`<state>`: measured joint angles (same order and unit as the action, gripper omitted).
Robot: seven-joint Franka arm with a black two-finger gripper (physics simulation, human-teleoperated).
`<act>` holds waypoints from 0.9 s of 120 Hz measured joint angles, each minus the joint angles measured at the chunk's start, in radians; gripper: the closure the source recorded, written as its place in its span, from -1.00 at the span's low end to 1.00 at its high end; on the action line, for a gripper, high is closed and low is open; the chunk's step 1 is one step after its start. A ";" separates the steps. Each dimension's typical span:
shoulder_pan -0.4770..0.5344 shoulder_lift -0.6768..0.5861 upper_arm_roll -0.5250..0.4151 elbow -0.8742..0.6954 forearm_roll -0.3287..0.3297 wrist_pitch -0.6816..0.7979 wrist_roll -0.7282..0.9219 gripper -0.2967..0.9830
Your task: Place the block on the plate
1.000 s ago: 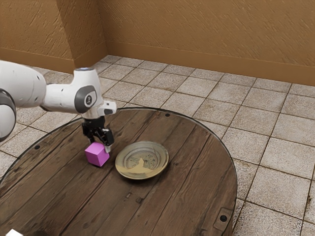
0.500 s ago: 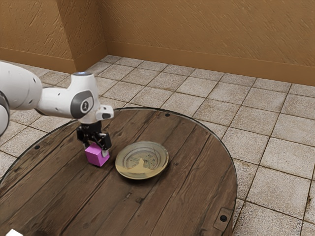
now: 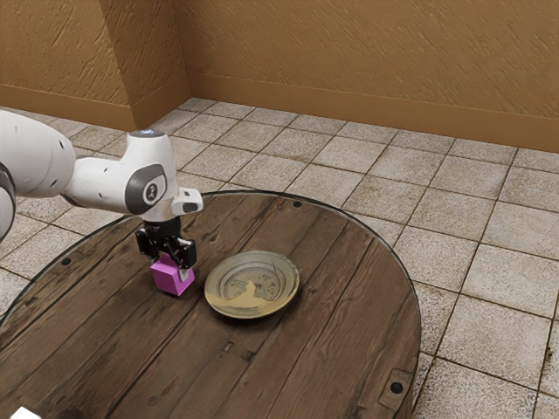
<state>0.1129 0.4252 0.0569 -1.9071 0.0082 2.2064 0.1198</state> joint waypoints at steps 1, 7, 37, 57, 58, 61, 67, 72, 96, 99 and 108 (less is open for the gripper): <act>0.000 0.000 0.000 0.000 0.001 0.000 -0.001 -0.23; -0.001 -0.006 0.000 0.001 0.007 0.001 -0.006 -0.21; -0.005 -0.027 0.000 -0.001 0.035 -0.002 -0.031 -0.17; -0.016 -0.051 0.000 0.003 0.049 -0.005 -0.045 -0.14; -0.017 -0.053 0.000 0.003 0.050 -0.005 -0.046 -0.13; -0.024 -0.064 0.000 0.005 0.054 -0.005 -0.048 -0.12; -0.050 -0.093 0.000 0.009 0.062 -0.010 -0.053 -0.10; -0.080 -0.118 0.000 0.012 0.068 -0.017 -0.058 -0.07; -0.234 -0.166 -0.013 0.023 0.080 -0.055 -0.096 0.07; -0.256 -0.163 -0.014 0.023 0.080 -0.058 -0.103 0.08; -0.296 -0.154 -0.017 0.017 0.079 -0.064 -0.124 0.10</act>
<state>-0.1826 0.2715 0.0396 -1.8896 0.0876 2.1423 -0.0045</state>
